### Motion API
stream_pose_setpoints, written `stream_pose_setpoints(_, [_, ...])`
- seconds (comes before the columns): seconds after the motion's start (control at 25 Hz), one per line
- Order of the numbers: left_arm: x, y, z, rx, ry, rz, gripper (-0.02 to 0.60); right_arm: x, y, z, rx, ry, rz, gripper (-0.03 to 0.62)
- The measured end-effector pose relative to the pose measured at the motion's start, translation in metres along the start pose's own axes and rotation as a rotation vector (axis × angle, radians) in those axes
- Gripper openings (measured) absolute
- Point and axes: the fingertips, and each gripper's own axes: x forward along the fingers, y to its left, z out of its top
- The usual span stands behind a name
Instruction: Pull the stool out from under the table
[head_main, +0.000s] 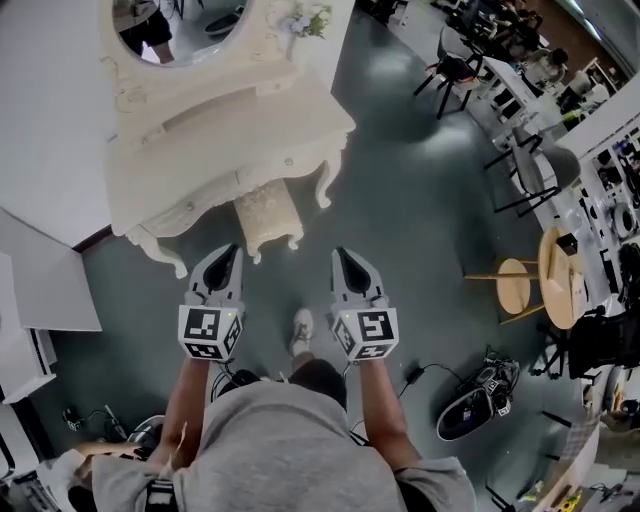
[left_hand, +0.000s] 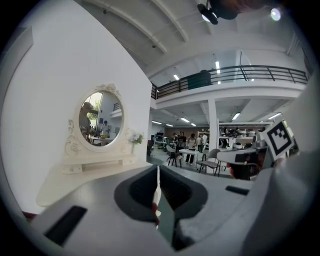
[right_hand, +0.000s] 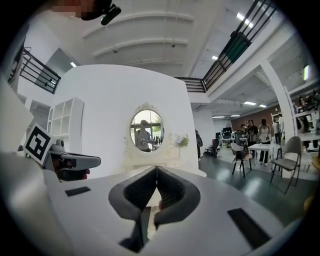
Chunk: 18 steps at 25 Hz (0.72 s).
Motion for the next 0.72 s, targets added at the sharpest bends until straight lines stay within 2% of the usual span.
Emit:
stream_pose_setpoints(0.4, [0.109, 0.038, -0.027, -0.073, 0.095, 0.119, 0.014, 0.126, -0.060, -0.028, 0.011, 0.124, 0.131, 0.014])
stream_pose_setpoints(0.72, [0.159, 0.074, -0.066, -0.141, 0.134, 0.213, 0.014, 0.210, -0.074, -0.070, 0.036, 0.198, 0.221, 0.014])
